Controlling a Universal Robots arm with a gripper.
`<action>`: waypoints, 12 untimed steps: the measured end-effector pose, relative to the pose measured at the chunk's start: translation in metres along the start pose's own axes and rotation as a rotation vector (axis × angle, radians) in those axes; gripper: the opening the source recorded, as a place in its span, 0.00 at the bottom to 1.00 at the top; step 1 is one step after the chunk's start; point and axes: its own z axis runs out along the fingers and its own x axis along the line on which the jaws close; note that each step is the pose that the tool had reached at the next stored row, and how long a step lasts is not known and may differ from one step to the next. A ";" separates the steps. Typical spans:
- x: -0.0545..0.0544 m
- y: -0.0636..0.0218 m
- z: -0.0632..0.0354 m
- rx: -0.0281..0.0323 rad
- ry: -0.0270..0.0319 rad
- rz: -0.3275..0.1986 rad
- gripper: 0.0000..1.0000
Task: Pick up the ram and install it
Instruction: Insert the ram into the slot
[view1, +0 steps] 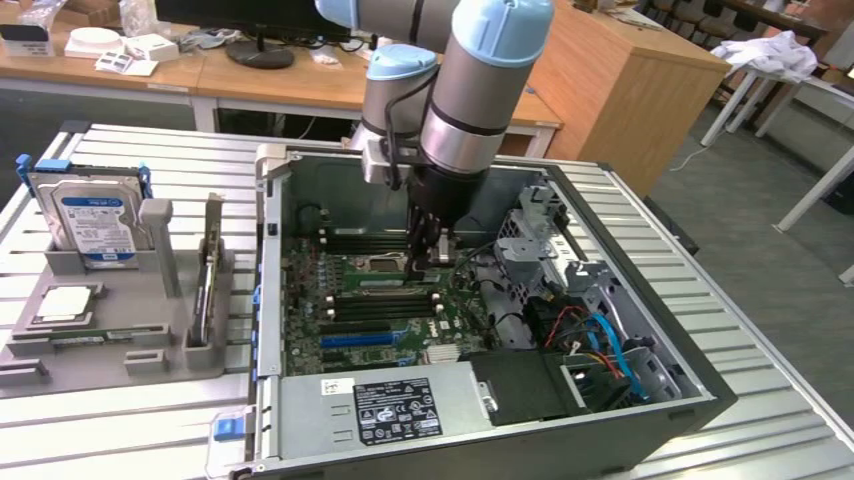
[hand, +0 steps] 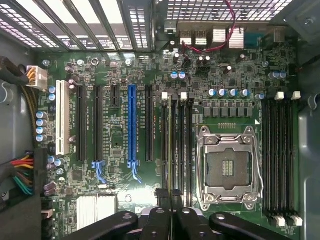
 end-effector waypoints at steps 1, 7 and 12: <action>0.000 0.0000 0.0009 0.0000 0.0000 0.000 0.12; 0.000 -0.0001 0.0046 -0.0001 0.0002 -0.001 0.12; 0.000 -0.0002 0.0066 -0.0001 0.0002 -0.002 0.12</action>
